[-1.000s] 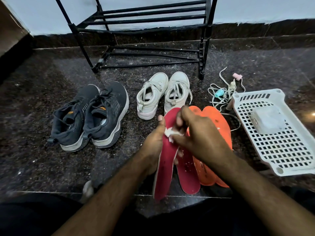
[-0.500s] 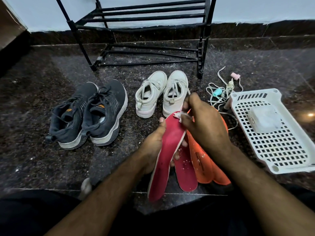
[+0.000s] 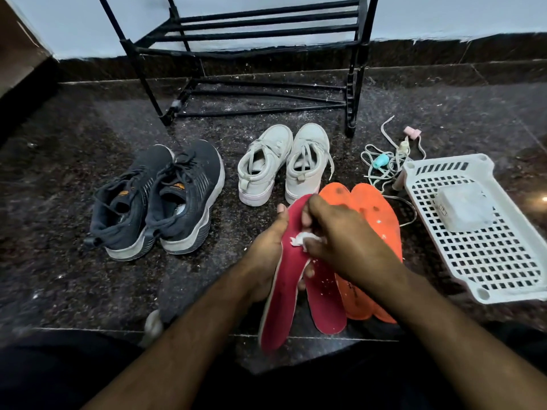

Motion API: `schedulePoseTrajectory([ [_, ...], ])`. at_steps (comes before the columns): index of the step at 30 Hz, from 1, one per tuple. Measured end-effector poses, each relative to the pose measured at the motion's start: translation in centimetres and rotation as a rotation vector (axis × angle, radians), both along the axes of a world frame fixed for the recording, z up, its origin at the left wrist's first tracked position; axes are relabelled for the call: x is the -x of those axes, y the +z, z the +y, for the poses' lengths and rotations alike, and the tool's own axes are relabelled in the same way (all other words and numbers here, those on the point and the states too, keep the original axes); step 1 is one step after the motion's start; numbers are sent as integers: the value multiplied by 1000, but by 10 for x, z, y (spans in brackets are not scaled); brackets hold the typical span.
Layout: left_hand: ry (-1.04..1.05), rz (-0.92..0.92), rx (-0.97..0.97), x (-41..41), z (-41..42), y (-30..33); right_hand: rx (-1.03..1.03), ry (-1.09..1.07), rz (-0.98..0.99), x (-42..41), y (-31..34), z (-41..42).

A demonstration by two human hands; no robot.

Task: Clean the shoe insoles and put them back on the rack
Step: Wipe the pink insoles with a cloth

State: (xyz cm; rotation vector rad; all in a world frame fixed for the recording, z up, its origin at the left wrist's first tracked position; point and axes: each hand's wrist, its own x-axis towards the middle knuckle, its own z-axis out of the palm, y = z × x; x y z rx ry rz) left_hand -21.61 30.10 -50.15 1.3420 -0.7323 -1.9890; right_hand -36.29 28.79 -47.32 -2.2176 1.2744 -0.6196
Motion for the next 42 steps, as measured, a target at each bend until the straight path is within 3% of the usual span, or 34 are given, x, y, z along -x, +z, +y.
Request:
schedulePoseTrajectory([
  [5,-64,-52,0,-2,2,-6,244,-273,94,10,6,-21],
  [9,-46,-23,-18,0,3,-1,34,-70,-65,-2,0,-5],
  [11,-72,-32,-13,2,4,-3,55,-72,-5,-5,-9,-8],
  [13,-94,-51,4,0,4,-6,176,-210,47,1,-4,-20],
  [15,-80,-38,22,-2,4,-8,229,-288,-3,7,5,-27],
  [18,-7,14,14,0,2,-7,56,-94,-129,-1,3,-13],
  [21,-7,30,8,3,2,-5,33,-19,-36,-6,-13,-7],
  [25,17,1,43,0,1,-6,261,-261,59,6,3,-24],
  [28,37,45,25,0,-1,-5,118,-92,-8,-2,2,-8],
  [30,15,49,7,1,-2,-7,24,-21,52,-7,-10,-2],
  [34,7,-3,25,-1,-3,-10,266,-295,204,8,-6,-25],
  [38,102,-30,34,-7,-10,-14,227,-279,99,8,2,-17],
  [42,283,-201,25,-14,-14,-30,150,-243,200,6,-11,-11],
])
